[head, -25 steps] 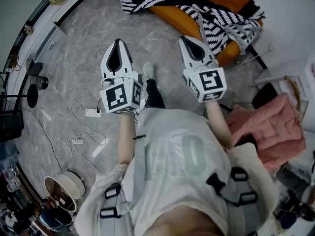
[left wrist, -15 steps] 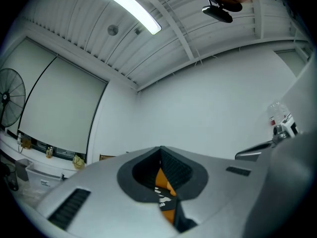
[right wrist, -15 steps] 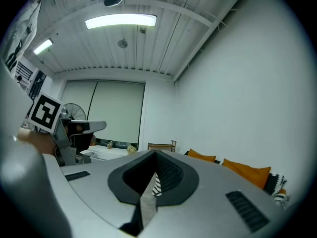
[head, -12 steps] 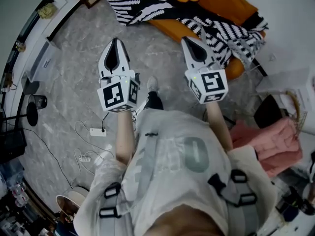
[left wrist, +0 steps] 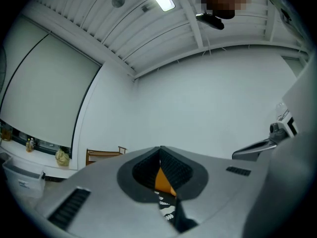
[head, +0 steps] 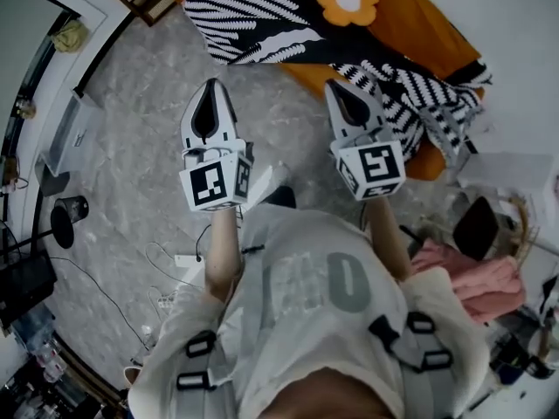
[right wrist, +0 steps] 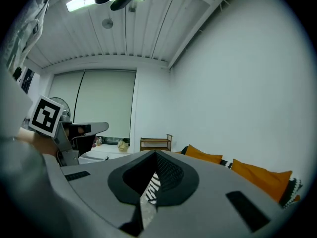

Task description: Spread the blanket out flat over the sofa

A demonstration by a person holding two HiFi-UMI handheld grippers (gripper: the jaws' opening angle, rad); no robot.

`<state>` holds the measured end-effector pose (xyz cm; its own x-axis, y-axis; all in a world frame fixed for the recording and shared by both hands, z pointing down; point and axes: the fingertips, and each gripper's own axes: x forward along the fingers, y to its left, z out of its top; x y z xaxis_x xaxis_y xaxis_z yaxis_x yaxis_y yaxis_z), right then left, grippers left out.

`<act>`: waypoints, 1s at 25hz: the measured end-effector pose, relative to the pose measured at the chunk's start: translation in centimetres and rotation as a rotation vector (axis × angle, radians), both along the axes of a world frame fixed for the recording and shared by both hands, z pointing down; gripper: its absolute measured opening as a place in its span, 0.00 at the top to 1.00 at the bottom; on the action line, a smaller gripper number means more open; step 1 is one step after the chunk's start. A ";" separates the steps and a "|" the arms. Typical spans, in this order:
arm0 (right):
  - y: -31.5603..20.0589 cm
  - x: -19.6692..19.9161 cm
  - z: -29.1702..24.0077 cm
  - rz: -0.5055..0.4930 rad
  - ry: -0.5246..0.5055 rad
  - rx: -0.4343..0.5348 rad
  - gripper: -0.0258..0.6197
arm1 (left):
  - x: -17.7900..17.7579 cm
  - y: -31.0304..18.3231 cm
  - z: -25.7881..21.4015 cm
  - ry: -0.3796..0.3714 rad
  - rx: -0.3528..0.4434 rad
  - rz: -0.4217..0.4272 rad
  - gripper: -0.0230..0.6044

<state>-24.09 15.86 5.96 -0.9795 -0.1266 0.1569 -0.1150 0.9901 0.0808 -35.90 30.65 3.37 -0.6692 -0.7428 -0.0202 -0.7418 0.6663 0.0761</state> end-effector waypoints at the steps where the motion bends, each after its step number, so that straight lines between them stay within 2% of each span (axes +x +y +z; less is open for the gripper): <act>1: -0.5 -1.4 0.0 0.004 -0.001 0.001 0.95 | -1.5 -0.7 0.0 -0.003 0.014 0.014 0.95; 3: -1.3 -3.6 0.3 0.015 -0.005 -0.003 0.95 | -3.9 -1.9 0.5 -0.011 0.018 0.039 0.95; 5: -1.9 -5.2 0.4 0.024 -0.015 -0.009 0.95 | -5.6 -3.0 1.6 -0.017 -0.011 0.058 0.95; 8: -1.9 -6.6 0.3 0.045 -0.010 -0.057 0.95 | -6.4 -4.3 2.4 0.017 -0.008 0.065 0.95; 11: -2.2 -6.6 0.6 0.060 0.002 -0.061 0.95 | -5.7 -5.6 3.2 0.028 -0.012 0.100 0.95; 15: -2.8 -5.4 0.1 0.075 -0.035 -0.071 0.95 | -3.8 -7.4 2.8 0.027 0.016 0.134 0.95; 19: -4.1 -3.7 -0.6 0.095 -0.048 -0.059 0.95 | -2.4 -9.8 1.8 0.006 0.022 0.168 0.95; 22: -5.4 -2.0 -0.7 0.133 -0.053 -0.057 0.95 | -1.3 -11.8 1.7 -0.017 0.016 0.204 0.95; 25: -8.5 0.4 -0.1 0.218 -0.039 -0.050 0.95 | 0.2 -14.9 1.9 -0.014 0.023 0.260 0.95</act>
